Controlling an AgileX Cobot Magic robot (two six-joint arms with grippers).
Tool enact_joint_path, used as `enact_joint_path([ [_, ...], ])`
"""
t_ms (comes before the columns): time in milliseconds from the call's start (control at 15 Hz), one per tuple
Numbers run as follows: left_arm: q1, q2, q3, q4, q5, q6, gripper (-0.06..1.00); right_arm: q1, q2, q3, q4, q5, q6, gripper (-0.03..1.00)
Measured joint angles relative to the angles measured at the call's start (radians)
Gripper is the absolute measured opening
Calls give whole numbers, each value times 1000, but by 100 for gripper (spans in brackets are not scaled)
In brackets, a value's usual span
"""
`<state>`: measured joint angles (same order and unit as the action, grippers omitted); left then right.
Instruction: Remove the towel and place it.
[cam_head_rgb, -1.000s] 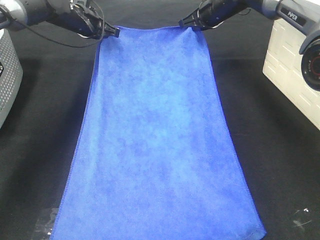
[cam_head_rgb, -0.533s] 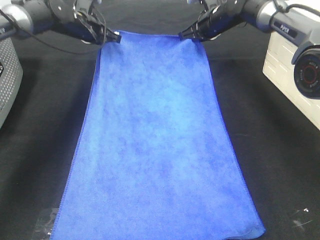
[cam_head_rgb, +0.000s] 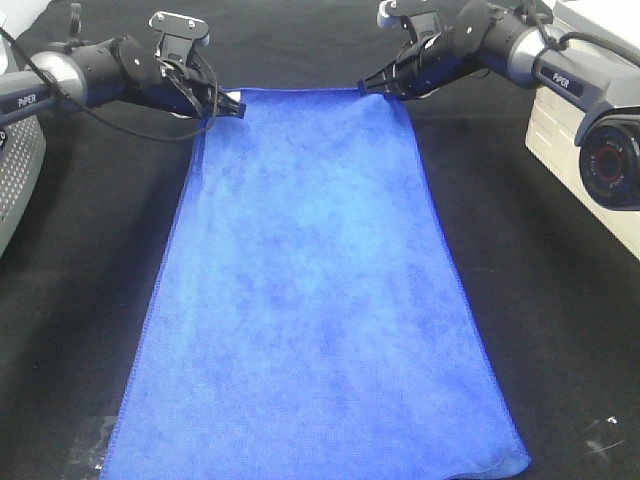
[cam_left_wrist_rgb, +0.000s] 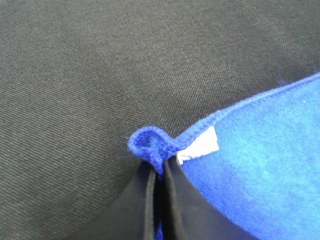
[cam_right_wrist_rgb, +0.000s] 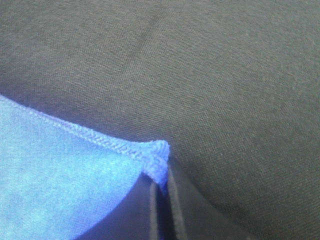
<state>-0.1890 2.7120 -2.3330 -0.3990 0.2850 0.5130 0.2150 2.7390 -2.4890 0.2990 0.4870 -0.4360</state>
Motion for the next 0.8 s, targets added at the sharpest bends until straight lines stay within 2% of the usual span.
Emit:
enact_joint_path([
  [133,-1,7,0,1,-1,0,2,0,16,0,23,3,0,1],
  [267,-1,9,0,1,-3,0,15,-1,22,0,27,7,0,16],
  [333,-1,10,0,1,-4,0,22,-1,22,0,27,6,0,28],
  [400,-1,10,0,1,-4,0,22,-1,22,0,27,6,0,28],
  [467,-1,11,0,1,-4,0,35,-1,22,0,27,6,0,42],
  [533,-1,14,0,1,-17,0,51,-1,22,0,23,7,0,61],
  [600,-1,14,0,1,-26,0,60,-1,22,0,19,8,0,71],
  [667,-1,14,0,1,-27,0,66,-1,22,0,18,26,0,77],
  [800,-1,14,0,1,-8,0,71,-1,19,0,18,82,0,81],
])
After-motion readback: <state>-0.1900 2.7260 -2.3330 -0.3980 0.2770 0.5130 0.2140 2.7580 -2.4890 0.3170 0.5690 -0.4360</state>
